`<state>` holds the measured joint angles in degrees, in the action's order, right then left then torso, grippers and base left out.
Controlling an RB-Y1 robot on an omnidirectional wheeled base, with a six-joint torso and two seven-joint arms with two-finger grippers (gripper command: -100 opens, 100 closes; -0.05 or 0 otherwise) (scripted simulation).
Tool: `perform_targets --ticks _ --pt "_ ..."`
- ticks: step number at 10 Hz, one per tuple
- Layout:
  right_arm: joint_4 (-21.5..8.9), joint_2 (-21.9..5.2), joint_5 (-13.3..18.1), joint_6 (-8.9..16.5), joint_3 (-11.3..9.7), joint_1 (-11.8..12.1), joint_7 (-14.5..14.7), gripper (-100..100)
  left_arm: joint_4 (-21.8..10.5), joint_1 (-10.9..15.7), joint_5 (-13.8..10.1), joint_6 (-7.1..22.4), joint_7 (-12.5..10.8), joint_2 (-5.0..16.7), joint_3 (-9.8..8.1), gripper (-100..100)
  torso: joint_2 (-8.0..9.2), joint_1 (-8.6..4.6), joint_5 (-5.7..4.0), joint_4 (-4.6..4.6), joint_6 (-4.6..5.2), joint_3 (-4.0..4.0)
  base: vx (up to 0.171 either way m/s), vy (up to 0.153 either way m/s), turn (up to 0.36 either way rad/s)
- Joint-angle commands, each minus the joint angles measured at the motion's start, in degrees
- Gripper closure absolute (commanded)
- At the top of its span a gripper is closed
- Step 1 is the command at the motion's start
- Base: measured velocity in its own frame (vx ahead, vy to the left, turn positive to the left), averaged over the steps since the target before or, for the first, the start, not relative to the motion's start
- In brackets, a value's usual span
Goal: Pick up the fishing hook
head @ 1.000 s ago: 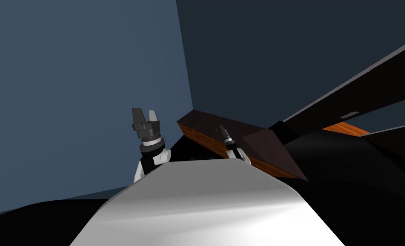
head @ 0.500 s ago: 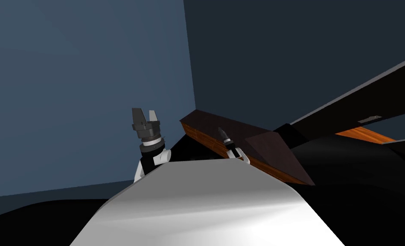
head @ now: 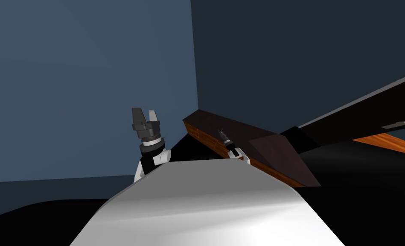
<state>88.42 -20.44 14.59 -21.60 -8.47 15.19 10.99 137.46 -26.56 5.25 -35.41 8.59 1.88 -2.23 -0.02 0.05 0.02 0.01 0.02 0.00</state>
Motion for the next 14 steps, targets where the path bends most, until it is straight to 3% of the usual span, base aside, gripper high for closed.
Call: perform_targets --ticks 1,3,5,8,9,13,14 --pt "-1.92 -0.62 0.42 0.86 -0.28 -0.53 0.18 -100 0.00 0.00 0.00 0.00 0.00 0.00 0.00 0 0.00 0.00 0.00 0.00 0.00 0.00 0.009 0.025 0.068" --pt "-6.49 -2.90 1.95 3.14 -1.30 -2.35 1.00 -100 0.00 0.00 0.00 0.00 0.00 0.00 0.00 0 -0.04 -0.02 0.00 -0.01 0.00 -0.02 0.023 0.040 0.142" --pt "-7.58 -2.90 1.95 3.14 -1.30 -2.35 1.00 -100 0.00 -0.01 0.00 0.00 0.00 0.00 0.00 0 -0.04 -0.01 0.01 -0.01 0.03 -0.03 0.017 0.022 0.020" --pt "-12.71 -5.11 3.22 5.48 -2.39 -4.12 1.94 -100 0.00 -0.01 0.00 0.00 0.00 0.00 0.00 0 -0.05 -0.07 -0.01 -0.02 0.03 -0.03 0.029 0.019 0.093" --pt "-13.11 -5.11 3.22 5.48 -2.39 -4.12 1.94 -100 0.00 0.00 0.00 0.00 0.00 0.00 0.00 0 -0.09 -0.05 -0.01 -0.02 0.01 -0.05 0.034 0.019 0.052" --pt "-22.87 -9.47 4.99 10.12 -4.72 -7.35 4.12 -100 0.00 -0.01 0.00 0.00 0.00 0.00 0.00 0 -0.30 0.01 0.01 -0.06 0.01 -0.17 0.081 0.032 0.116" --pt "-23.40 -9.47 4.99 10.12 -4.72 -7.35 4.12 -100 0.01 -0.01 0.00 0.00 0.00 0.00 0.00 0 -0.36 -0.01 0.01 -0.08 0.03 -0.21 0.085 0.017 0.025"
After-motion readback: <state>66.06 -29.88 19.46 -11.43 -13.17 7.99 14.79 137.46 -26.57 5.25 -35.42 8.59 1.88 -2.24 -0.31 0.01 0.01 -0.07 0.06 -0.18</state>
